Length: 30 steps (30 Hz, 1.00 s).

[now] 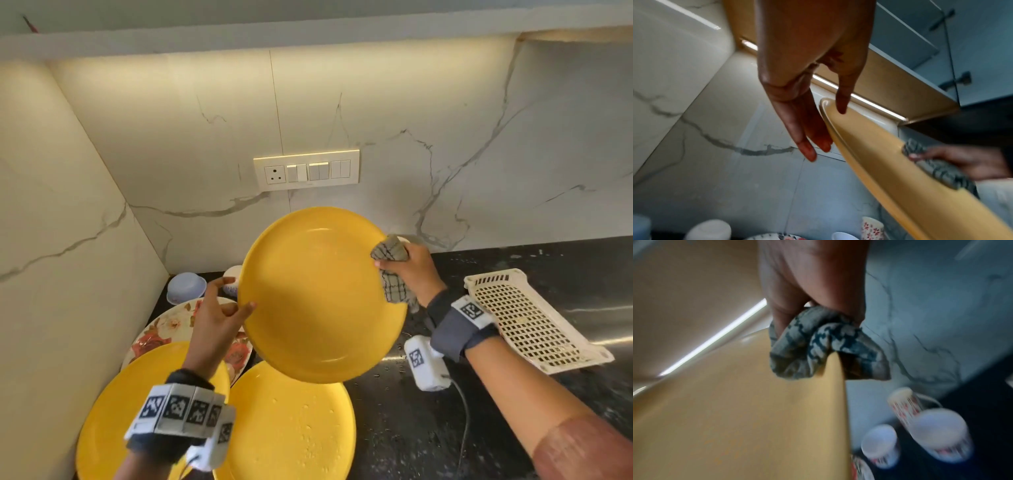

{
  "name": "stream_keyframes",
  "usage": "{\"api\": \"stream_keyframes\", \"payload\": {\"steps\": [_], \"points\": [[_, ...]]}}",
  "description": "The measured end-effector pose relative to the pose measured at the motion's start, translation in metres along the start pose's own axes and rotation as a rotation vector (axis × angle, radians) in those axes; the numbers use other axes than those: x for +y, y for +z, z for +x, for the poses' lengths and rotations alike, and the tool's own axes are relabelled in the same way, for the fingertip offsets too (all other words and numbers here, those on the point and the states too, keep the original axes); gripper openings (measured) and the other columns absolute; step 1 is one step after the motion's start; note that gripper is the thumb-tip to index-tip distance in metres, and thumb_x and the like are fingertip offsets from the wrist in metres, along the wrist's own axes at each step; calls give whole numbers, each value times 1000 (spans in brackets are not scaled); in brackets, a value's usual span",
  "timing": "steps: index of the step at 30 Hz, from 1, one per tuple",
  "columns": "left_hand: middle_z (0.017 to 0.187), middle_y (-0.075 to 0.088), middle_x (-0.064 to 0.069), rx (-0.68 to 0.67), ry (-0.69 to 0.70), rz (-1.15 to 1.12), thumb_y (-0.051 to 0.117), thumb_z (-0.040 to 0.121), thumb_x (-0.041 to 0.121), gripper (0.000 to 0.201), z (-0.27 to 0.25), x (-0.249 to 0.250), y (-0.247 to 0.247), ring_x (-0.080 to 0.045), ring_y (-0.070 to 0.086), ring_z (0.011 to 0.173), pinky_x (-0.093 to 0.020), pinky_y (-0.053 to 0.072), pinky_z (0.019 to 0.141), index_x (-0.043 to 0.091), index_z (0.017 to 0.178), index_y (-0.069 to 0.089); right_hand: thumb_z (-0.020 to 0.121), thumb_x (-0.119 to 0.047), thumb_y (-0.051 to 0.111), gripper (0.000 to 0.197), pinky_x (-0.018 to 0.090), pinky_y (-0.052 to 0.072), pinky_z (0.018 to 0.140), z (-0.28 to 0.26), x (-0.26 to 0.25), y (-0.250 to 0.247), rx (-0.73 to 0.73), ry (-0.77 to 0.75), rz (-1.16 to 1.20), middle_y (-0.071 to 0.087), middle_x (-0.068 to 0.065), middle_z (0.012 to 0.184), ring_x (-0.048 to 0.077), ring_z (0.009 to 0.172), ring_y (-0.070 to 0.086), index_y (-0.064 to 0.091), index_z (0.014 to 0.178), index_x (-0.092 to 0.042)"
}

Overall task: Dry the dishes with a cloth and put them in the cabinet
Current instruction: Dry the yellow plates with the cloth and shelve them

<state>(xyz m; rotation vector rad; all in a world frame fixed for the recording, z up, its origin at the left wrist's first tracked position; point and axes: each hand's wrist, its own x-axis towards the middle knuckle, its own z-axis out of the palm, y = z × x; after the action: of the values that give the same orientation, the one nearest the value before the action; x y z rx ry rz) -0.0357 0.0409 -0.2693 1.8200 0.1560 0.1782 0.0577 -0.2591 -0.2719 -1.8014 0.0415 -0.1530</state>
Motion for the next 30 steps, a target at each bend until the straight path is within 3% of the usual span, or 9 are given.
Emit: {"api": "stream_keyframes", "payload": {"steps": [2,6,8,11,13,20,24,27,30], "points": [[97,64,-6,-96,41,172,61,88,19,32,13,10,0,-18,63,85,-31,53,67,15,118,51,71,-4,78,30,15,48,65,8,-27,-3,-108,-156,-170,65,7,87,13,77,59,64,97,0],[88,66,-9,-120,164,205,55,91,23,10,26,37,11,-24,62,81,-35,49,71,16,88,62,69,-11,80,31,27,46,70,10,-69,9,-300,-357,-407,64,3,84,17,79,59,65,95,-7],[84,67,-9,-77,215,113,52,93,22,13,26,48,12,-24,62,78,-38,49,71,20,85,62,68,-13,81,31,26,49,69,9,-81,12,-295,-398,-405,65,3,84,16,76,60,65,94,-9],[84,64,-27,-28,272,59,54,92,27,23,24,54,8,-31,59,76,-49,48,70,7,89,64,68,-13,82,34,10,47,62,8,-86,9,-238,-403,-313,64,0,82,4,70,58,66,98,-6],[78,60,-27,-3,278,14,55,91,29,31,21,57,7,-28,53,69,-45,45,65,-1,86,63,69,-14,81,32,11,46,62,7,-81,6,-172,-372,-262,62,-1,81,2,70,57,65,96,-8],[79,63,-7,242,131,-346,50,95,23,22,13,54,11,-22,59,73,-35,48,69,11,80,61,79,-18,73,30,33,55,73,-18,-13,21,121,45,169,67,6,89,23,85,65,62,104,-4],[58,55,5,483,13,-470,48,96,21,29,3,49,49,-3,51,51,-18,42,48,5,72,51,78,-21,73,36,44,56,79,-48,13,53,270,396,513,68,14,100,30,91,66,60,108,-5],[81,59,3,532,-8,-563,41,99,21,26,-7,41,80,-11,56,73,-15,46,54,2,107,57,78,-19,73,30,51,51,87,-67,23,73,337,575,653,64,14,105,30,96,62,57,100,-7],[103,59,5,490,36,-593,34,101,19,21,-18,25,101,-14,59,92,-24,51,73,24,114,50,74,-24,77,54,50,54,78,-82,36,87,297,751,750,61,16,113,32,97,62,50,118,-7]]}}
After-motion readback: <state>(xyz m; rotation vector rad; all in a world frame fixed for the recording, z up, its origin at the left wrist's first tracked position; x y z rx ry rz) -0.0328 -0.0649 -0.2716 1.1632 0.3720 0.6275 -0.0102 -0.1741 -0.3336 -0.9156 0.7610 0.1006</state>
